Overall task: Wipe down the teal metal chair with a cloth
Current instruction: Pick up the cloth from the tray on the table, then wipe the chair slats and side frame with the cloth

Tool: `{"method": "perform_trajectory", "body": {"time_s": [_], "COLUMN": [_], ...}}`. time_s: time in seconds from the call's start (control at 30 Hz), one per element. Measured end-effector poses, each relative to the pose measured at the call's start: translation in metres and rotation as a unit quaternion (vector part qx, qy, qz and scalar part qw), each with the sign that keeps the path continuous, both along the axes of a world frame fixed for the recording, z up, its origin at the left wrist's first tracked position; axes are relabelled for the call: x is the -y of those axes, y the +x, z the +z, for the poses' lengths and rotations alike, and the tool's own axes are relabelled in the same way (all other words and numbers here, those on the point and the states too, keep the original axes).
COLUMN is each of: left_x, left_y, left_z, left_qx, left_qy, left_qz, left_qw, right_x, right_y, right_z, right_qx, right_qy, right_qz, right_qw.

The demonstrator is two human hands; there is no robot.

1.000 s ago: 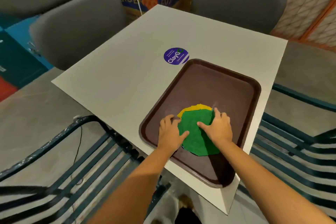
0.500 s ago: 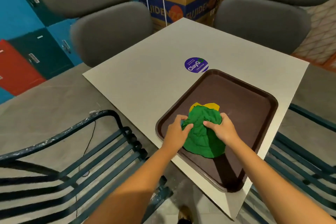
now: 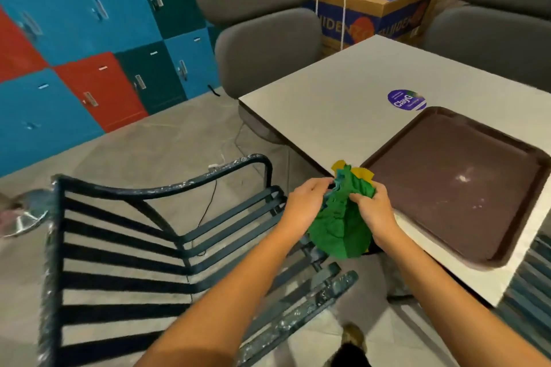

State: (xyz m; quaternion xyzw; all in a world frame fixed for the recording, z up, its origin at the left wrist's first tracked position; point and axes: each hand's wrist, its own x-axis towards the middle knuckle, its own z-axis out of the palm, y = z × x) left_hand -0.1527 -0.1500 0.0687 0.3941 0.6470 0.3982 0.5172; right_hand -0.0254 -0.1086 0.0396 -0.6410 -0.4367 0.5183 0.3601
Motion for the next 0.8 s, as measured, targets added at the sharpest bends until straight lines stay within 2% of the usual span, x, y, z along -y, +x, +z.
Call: {"method": "perform_trajectory", "body": {"time_s": [0.1, 0.37, 0.47, 0.53, 0.8], "left_x": [0.042, 0.133, 0.161, 0.18, 0.255], "left_y": [-0.037, -0.079, -0.086, -0.088, -0.086], "left_z": [-0.006, -0.018, -0.022, -0.024, -0.033], "left_qx": [0.009, 0.101, 0.108, 0.111, 0.068], "left_qy": [0.002, -0.093, -0.075, -0.065, -0.061], "left_qz": [-0.012, -0.014, 0.027, 0.057, 0.143], "left_qw": [1.0, 0.99, 0.991, 0.99, 0.985], "right_x": [0.044, 0.131, 0.157, 0.173, 0.227], "right_y": [-0.038, -0.097, -0.11, -0.115, -0.134], "right_z": [0.0, -0.006, -0.007, -0.007, -0.02], "right_qx": [-0.055, -0.057, -0.161, -0.194, -0.09], "right_qy": [-0.011, -0.055, -0.12, -0.143, -0.117], "right_qz": [-0.004, 0.089, 0.104, 0.123, 0.238], "right_qw": [0.998, 0.993, 0.974, 0.963, 0.96]}}
